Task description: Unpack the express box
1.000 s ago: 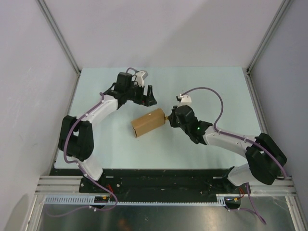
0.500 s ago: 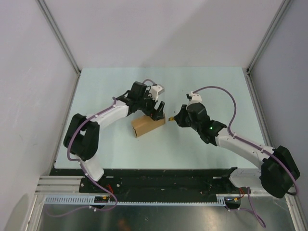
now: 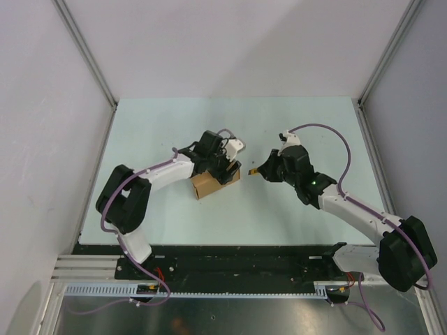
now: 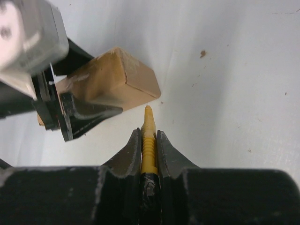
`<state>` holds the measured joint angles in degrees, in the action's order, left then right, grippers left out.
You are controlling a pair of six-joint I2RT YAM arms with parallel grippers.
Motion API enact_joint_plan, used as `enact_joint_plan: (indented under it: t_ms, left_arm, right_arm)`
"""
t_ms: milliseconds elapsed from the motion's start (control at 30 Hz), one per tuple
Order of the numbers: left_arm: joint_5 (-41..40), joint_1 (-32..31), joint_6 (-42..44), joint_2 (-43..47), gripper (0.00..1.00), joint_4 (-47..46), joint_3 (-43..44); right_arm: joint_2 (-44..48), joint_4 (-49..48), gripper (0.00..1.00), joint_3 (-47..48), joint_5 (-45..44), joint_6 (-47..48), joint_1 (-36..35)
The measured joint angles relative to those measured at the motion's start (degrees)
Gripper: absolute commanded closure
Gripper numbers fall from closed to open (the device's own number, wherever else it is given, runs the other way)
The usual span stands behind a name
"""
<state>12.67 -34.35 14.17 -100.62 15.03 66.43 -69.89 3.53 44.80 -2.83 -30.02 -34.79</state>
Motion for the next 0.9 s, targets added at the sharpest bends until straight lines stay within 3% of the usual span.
enact_joint_plan:
  t_ms: [67, 333, 900]
  left_arm:
    - [-0.9, -1.1, 1.8, 1.0, 0.28, -0.4, -2.0]
    - [-3.4, -2.4, 8.9, 8.1, 0.6, -4.0, -9.9]
    - [-9.6, -6.4, 25.9, 15.9, 0.61, -20.7, -25.2]
  right_arm:
    - [0.0, -0.4, 1.0, -0.1, 0.8, 0.0, 0.7]
    - [0.6, -2.3, 1.0, -1.9, 4.0, -1.1, 2.7]
    - [1.4, -14.3, 1.0, -6.4, 7.8, -1.3, 3.0]
